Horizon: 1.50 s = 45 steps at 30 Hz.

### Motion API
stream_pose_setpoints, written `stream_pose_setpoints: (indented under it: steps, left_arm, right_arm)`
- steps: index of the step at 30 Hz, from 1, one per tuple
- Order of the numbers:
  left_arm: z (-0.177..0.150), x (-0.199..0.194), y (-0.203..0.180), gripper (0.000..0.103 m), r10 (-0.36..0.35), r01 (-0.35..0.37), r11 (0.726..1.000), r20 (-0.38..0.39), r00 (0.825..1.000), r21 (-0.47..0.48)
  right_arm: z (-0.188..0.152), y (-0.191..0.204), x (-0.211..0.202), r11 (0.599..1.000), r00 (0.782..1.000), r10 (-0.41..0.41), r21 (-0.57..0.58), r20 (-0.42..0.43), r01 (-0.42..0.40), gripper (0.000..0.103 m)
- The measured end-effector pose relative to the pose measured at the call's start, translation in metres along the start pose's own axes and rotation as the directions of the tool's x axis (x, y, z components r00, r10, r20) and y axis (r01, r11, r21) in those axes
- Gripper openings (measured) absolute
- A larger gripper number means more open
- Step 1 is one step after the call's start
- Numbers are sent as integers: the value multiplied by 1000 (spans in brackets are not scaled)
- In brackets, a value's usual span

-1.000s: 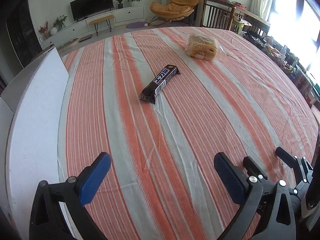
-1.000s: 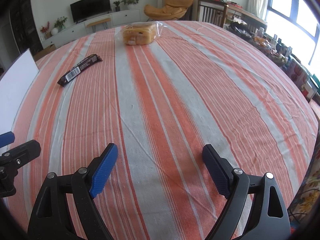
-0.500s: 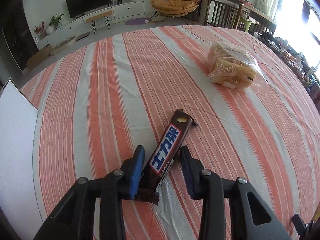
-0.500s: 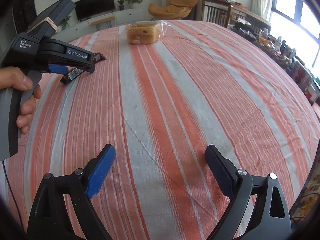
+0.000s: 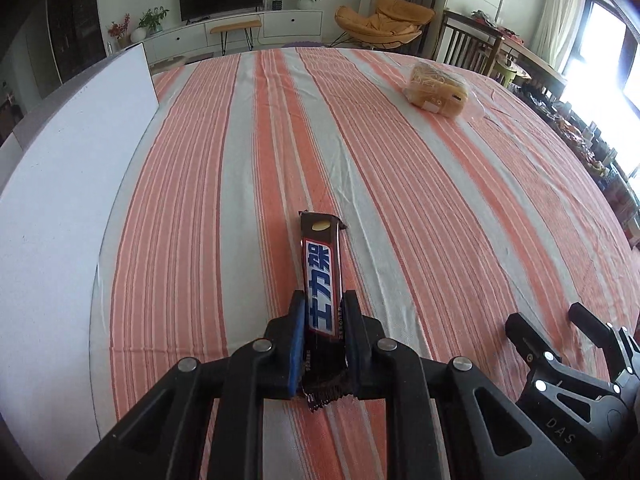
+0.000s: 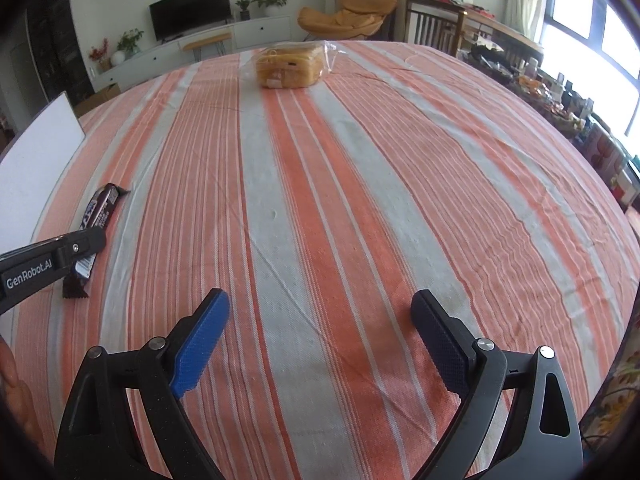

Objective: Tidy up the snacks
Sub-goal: 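Grasp the dark chocolate bar with the left tool and lift it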

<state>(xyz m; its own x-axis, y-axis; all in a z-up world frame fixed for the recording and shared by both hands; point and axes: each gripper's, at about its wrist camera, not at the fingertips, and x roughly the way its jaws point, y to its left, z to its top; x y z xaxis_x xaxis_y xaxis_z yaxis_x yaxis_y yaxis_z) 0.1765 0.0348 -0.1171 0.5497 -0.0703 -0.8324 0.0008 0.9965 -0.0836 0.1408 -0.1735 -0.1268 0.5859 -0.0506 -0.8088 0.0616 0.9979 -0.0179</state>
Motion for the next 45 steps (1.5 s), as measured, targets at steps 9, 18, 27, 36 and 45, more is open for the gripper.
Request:
stream_pose_setpoints:
  steps: [9,18,27,36,45]
  left_arm:
    - [-3,8,7,90,75,-76,997,35,997,27]
    - [-2,13,13,103,90,-90,996,42,995,5]
    - [-2,13,13,103,87,-87,996,42,995,3]
    - [-2,13,13,103,87,-87,996,42,995,3]
    - [-2,13,13,103,86,-87,996,42,995,3]
  right_arm:
    - [-1,0,-1,1000,1000,-2,0,1,2,95]
    - [-1,1,-1,1000,1000,-5,1,1,5,95]
    - [-1,1,-1,1000,1000,-7,2,0,7,95]
    - [-3,2,-2,1000,1000,-21,13,-2,21,95]
    - [-2,2,-3,999,1000,-25,30,-7,25,95]
